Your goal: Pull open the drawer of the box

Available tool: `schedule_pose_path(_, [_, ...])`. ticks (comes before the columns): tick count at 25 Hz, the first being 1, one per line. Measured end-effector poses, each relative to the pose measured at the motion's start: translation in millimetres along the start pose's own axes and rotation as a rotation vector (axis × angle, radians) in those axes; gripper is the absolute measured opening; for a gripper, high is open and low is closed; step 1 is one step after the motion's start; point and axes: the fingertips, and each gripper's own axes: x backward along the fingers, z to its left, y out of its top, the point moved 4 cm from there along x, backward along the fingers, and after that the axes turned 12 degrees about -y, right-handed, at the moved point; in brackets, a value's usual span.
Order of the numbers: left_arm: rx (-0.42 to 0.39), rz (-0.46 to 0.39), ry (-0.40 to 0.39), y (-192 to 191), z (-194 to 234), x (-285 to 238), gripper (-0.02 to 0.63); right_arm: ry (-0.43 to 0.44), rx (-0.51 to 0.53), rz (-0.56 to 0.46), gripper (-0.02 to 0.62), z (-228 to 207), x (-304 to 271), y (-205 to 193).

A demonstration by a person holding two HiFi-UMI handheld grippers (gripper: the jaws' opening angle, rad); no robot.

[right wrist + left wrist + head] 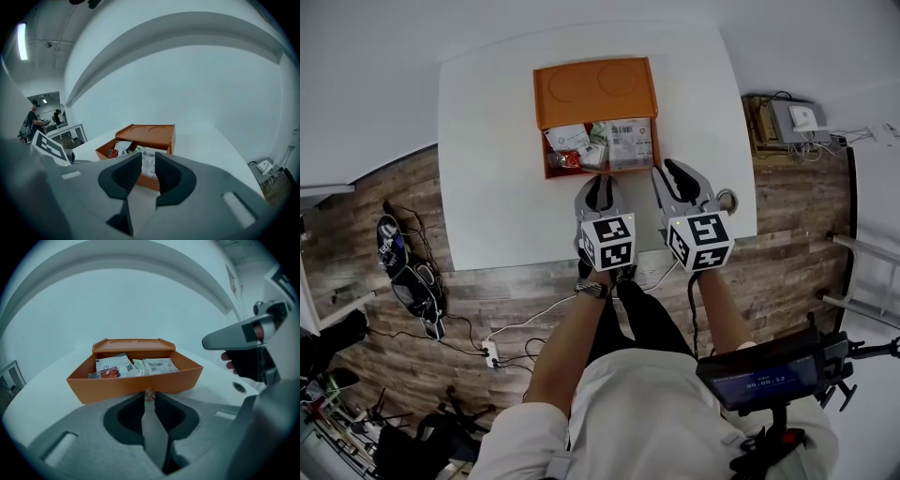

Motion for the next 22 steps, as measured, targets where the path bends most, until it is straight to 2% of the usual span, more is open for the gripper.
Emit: schedule_pose_path(22, [0.015,0.001,-0.012,-3.4,0.7,-3.4,0.072,-0.015,0.002,0.009,0.087,-4.7,0.7,-2.5])
